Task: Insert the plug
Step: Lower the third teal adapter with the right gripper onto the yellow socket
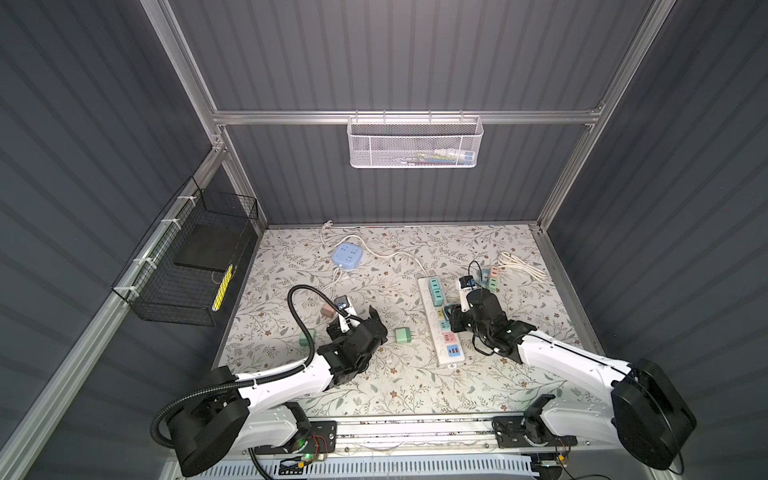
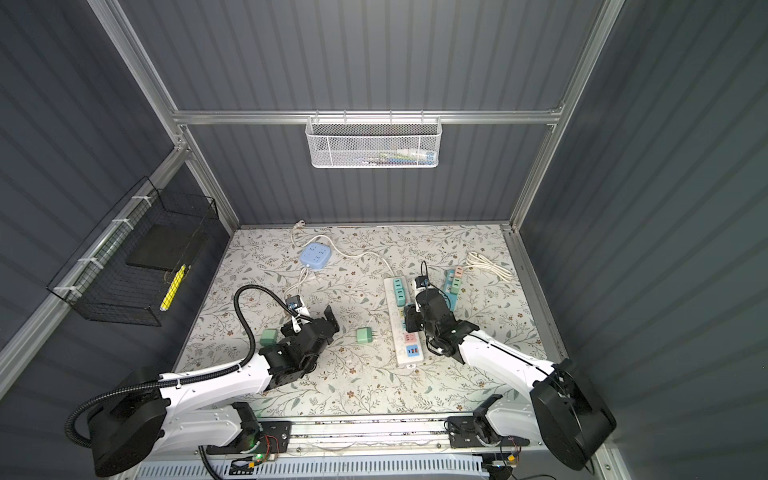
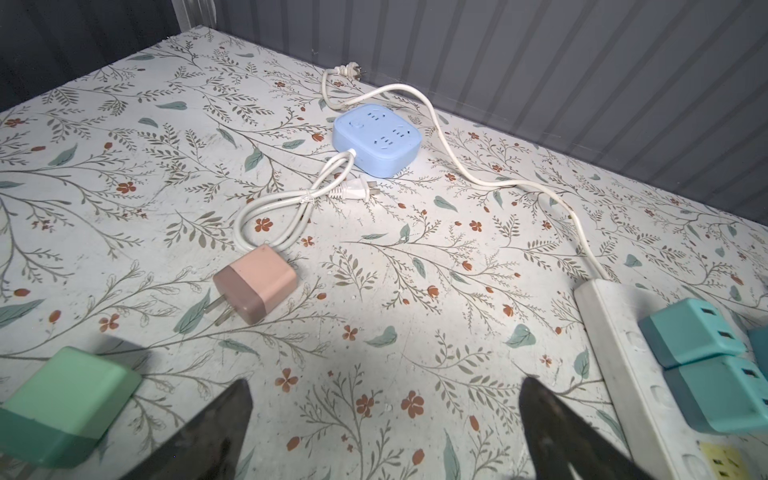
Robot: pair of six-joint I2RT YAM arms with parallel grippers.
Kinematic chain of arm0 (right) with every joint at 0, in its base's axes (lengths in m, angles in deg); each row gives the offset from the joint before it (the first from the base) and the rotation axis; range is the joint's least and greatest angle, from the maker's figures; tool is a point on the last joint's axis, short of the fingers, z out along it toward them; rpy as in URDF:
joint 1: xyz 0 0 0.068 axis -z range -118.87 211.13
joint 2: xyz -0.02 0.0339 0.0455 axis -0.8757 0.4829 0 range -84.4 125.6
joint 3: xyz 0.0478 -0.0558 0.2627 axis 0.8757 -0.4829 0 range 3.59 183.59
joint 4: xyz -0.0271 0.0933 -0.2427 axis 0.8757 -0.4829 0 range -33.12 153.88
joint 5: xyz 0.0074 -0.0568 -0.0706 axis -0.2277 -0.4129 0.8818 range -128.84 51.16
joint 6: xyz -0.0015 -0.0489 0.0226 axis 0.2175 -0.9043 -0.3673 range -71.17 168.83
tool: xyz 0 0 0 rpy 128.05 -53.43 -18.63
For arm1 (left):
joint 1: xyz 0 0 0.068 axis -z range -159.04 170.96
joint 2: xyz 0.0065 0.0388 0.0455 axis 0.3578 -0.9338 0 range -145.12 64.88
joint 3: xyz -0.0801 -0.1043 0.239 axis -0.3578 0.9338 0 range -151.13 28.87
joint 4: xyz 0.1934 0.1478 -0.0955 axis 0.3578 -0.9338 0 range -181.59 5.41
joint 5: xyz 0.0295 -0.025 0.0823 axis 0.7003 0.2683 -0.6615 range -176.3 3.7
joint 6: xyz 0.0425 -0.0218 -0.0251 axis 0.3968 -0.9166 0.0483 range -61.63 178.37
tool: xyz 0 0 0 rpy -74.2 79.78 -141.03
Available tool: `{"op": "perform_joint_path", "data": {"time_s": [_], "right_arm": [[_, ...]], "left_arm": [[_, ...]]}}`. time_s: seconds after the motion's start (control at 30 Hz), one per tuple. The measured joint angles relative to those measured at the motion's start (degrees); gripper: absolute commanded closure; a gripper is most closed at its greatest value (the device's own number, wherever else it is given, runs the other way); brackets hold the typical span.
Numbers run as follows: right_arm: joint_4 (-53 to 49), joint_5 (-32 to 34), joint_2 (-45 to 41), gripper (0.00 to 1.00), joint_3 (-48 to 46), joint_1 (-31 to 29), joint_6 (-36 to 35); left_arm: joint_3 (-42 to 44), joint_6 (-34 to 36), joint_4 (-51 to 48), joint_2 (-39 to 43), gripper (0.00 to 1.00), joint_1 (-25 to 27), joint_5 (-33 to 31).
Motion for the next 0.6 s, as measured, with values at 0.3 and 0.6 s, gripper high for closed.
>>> {"op": "perform_joint_path", "data": {"time_s": [0.3, 0.6], "right_arm": [[2.2, 1.0, 4.9, 0.82, 1.2, 0.0, -0.6], [4.6, 1.6, 7.9, 0.83, 1.8, -0.3, -0.4]], "left_arm": [[0.5, 0.0, -0.6, 2.6, 0.0, -2.4, 0.3], [0.9, 0.3, -1.0, 4.2, 0.0, -3.0, 1.5]]}}
